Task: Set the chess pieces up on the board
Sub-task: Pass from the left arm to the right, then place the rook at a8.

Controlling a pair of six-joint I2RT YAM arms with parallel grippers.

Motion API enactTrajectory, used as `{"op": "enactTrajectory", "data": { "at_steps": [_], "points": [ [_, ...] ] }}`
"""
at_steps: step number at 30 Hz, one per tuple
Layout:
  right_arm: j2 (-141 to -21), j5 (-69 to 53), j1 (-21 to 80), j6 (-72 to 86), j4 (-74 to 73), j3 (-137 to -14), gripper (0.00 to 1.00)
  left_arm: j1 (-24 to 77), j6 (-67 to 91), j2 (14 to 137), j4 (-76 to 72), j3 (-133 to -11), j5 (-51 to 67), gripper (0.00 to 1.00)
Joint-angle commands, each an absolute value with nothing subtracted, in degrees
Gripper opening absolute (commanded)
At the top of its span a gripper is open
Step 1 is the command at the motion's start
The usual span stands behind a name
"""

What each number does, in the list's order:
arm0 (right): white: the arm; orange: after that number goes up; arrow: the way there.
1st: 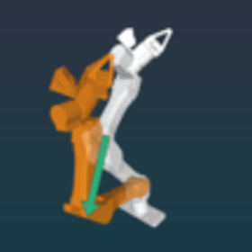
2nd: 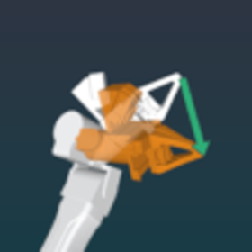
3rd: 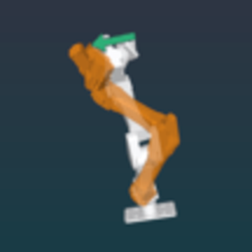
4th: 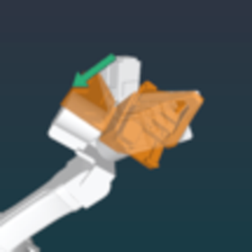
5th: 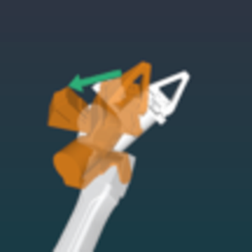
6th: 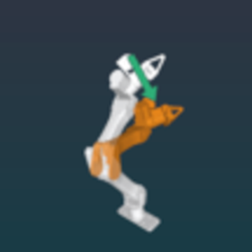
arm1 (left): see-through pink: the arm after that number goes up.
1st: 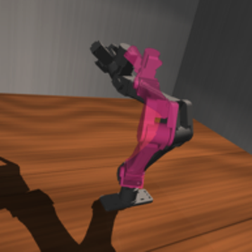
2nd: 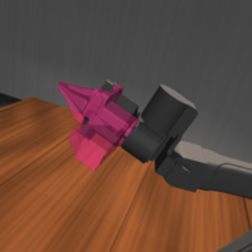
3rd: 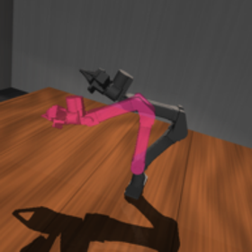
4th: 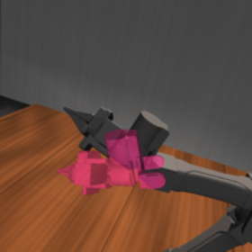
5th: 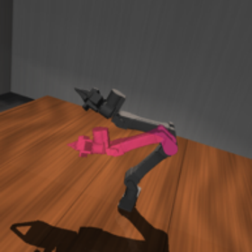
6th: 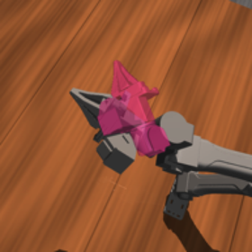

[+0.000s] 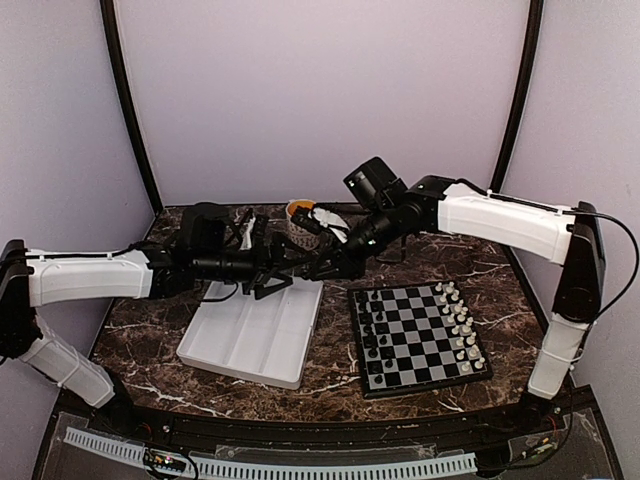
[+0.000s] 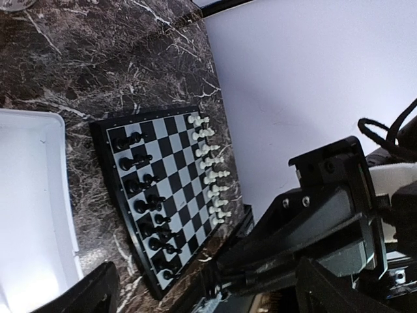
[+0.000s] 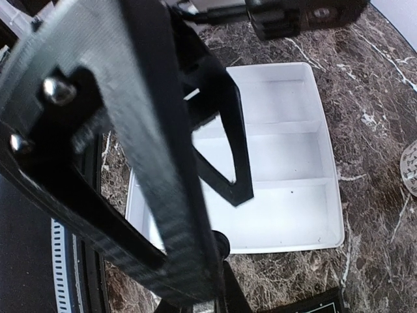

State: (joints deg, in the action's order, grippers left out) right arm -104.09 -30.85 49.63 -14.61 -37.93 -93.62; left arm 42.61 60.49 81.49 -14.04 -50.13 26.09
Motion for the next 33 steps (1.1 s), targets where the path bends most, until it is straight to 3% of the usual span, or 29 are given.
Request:
{"op": "enactTrajectory", "data": {
  "at_steps": [1, 9, 19, 26, 33],
  "points": [
    [-98.5, -27.3, 49.2, -18.3, -36.8, -88.8, 0.05, 42.0, 49.9, 75.6, -0.5, -54.8, 18.7, 0.99],
    [-86.1, -20.5, 48.5, -27.0, -40.1, -71.8, 0.06, 41.5, 31.1, 74.4, 17.7, -63.0, -4.5, 0.99],
    [-77.6, -16.3, 48.2, -31.2, -41.5, -58.1, 0.06, 40.2, 25.2, 81.5, 25.5, -67.9, -8.1, 0.99],
    [-79.4, -12.0, 46.5, -29.0, -38.5, -57.6, 0.06, 40.1, 24.8, 81.0, 25.1, -67.6, -6.0, 0.99],
    [-90.5, -16.3, 40.1, -28.0, -41.1, -69.5, 0.06, 40.2, 25.1, 80.5, 25.9, -67.8, -4.5, 0.99]
  ]
}}
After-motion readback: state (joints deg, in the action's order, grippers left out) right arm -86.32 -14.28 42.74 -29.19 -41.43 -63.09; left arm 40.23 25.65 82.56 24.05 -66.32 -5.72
